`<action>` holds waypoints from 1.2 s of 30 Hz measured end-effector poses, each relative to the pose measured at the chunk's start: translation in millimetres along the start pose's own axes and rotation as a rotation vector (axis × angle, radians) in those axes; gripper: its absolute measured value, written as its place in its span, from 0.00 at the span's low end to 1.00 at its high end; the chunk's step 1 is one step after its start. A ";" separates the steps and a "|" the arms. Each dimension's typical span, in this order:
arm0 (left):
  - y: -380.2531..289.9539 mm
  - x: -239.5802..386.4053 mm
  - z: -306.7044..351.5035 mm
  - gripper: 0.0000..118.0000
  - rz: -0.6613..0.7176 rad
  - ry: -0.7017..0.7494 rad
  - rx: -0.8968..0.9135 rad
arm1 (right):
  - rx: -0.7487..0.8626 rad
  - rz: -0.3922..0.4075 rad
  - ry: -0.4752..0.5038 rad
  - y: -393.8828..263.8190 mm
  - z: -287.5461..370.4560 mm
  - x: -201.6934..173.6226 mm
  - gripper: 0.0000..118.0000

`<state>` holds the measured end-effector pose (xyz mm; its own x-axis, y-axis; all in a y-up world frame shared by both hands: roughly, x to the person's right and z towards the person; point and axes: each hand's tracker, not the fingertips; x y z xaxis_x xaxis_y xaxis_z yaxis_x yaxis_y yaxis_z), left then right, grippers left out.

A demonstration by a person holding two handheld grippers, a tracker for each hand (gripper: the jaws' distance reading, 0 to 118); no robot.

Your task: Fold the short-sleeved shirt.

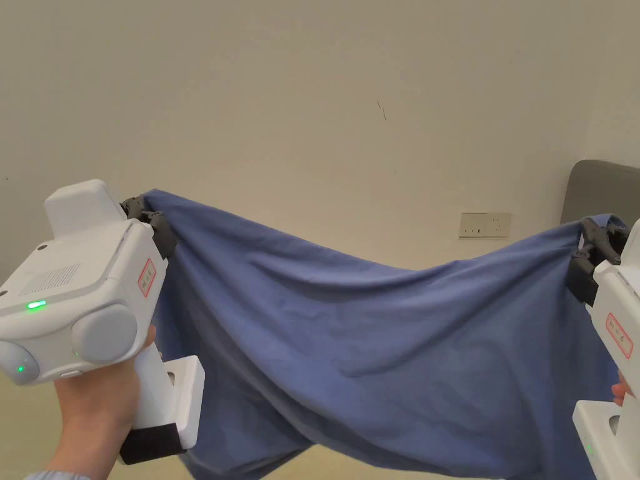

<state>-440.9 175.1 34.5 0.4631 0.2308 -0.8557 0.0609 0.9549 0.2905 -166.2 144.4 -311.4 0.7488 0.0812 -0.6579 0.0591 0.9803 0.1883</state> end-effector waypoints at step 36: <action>-239.8 -156.7 325.3 0.01 -0.209 0.085 -1.375 | -1.103 0.162 0.225 -249.4 363.4 36.6 0.07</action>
<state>-240.4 -150.8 238.2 0.4956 0.0258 -0.8681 -0.8091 0.3772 -0.4507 86.4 -162.6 -117.4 0.5525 0.1422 -0.8213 -0.7242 0.5698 -0.3885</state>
